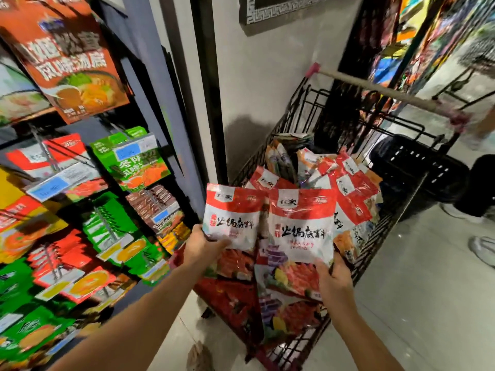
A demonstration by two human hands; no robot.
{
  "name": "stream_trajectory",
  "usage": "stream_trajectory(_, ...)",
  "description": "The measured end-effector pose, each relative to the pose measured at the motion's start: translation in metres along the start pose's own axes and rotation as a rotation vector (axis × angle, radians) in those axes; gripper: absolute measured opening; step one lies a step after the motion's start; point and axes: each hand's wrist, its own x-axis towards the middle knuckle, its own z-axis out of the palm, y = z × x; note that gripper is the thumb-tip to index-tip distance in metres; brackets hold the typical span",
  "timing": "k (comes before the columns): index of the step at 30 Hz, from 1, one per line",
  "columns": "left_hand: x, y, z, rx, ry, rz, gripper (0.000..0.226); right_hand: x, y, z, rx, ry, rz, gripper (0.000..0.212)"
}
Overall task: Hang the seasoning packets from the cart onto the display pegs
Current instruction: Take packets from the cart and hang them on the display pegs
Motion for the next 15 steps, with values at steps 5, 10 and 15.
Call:
stream_trajectory(5, -0.023, 0.000, -0.032, -0.348, 0.032, 0.038, 0.018, -0.002, -0.006, -0.002, 0.039, -0.038, -0.058, 0.066)
stream_trajectory(10, -0.069, 0.016, -0.054, -0.552, -0.023, 0.080, 0.015, 0.005, 0.002, -0.006, 0.105, -0.125, -0.080, 0.072)
stream_trajectory(15, -0.088, 0.029, -0.004, -0.583, -0.172, 0.005, 0.024, 0.003, -0.004, -0.017, 0.209, -0.237, -0.019, 0.064)
